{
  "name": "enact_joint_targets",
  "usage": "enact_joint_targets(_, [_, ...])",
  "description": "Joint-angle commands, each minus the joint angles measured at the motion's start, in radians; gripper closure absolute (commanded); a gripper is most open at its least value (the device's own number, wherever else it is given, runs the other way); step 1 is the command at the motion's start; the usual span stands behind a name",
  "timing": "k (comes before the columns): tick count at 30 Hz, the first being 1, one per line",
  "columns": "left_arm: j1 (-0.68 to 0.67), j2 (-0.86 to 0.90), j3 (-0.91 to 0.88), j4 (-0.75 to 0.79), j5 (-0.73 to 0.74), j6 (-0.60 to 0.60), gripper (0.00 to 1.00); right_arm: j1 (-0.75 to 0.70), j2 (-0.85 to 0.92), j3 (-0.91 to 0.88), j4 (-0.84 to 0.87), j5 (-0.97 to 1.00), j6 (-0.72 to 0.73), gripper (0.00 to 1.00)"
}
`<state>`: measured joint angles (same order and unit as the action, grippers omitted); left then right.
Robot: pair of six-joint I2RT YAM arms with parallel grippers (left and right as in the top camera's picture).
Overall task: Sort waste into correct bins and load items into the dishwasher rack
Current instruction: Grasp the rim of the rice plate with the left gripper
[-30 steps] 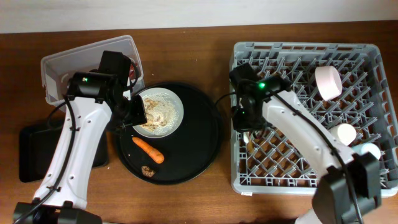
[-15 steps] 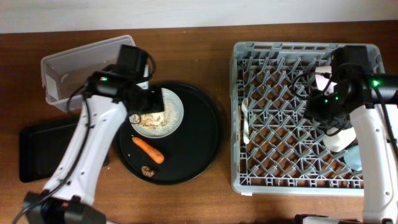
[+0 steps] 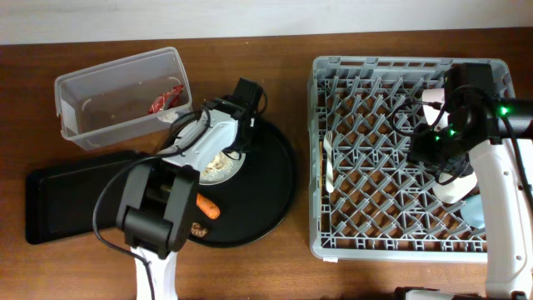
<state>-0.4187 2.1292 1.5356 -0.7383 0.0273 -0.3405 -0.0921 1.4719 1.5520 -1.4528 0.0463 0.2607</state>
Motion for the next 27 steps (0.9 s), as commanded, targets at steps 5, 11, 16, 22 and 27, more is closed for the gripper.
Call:
enact_joint_targets(5, [-0.003, 0.055, 0.0, -0.061, 0.003, -0.006, 0.89, -0.006, -0.001, -0.005, 0.002, -0.005, -0.003, 0.44])
enact_joint_targets(11, [-0.003, 0.055, 0.073, -0.177, -0.08, -0.001, 1.0, -0.006, -0.001, -0.005, -0.003, -0.005, -0.003, 0.44])
enact_joint_targets(16, [-0.027, 0.053, 0.273, -0.392, -0.16, -0.003, 1.0, -0.006, -0.001, -0.005, -0.003, -0.005, -0.019, 0.44])
enact_joint_targets(22, [-0.048, 0.05, 0.341, -0.586, -0.22, -0.059, 1.0, -0.006, -0.001, -0.005, -0.003, -0.005, -0.021, 0.43])
enact_joint_targets(27, [-0.028, -0.056, 0.341, -0.645, -0.298, -0.104, 1.0, -0.006, -0.001, -0.005, -0.003, -0.005, -0.021, 0.43])
